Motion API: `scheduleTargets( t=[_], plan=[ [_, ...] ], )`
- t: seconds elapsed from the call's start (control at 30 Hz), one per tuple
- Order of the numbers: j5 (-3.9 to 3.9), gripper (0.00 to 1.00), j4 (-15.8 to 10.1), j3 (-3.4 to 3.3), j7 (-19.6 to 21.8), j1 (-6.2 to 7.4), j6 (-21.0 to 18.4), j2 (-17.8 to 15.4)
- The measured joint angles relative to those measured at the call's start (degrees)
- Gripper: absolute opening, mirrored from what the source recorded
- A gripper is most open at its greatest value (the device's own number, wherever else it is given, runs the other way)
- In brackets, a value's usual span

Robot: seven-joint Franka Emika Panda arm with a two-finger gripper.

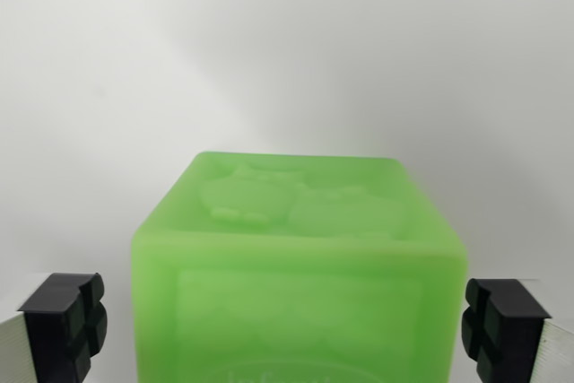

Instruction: Stack cube

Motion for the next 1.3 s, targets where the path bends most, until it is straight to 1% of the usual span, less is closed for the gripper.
scheduleTargets(
  t=[0.3,0.33,1.3],
  plan=[
    [0.0,1.0,0.41,-0.12,0.0,0.09,0.78,1.1],
    [0.0,0.0,0.42,-0.13,0.0,0.1,0.79,1.12],
    [0.0,0.0,0.46,-0.14,0.0,0.11,0.8,1.12]
  ],
)
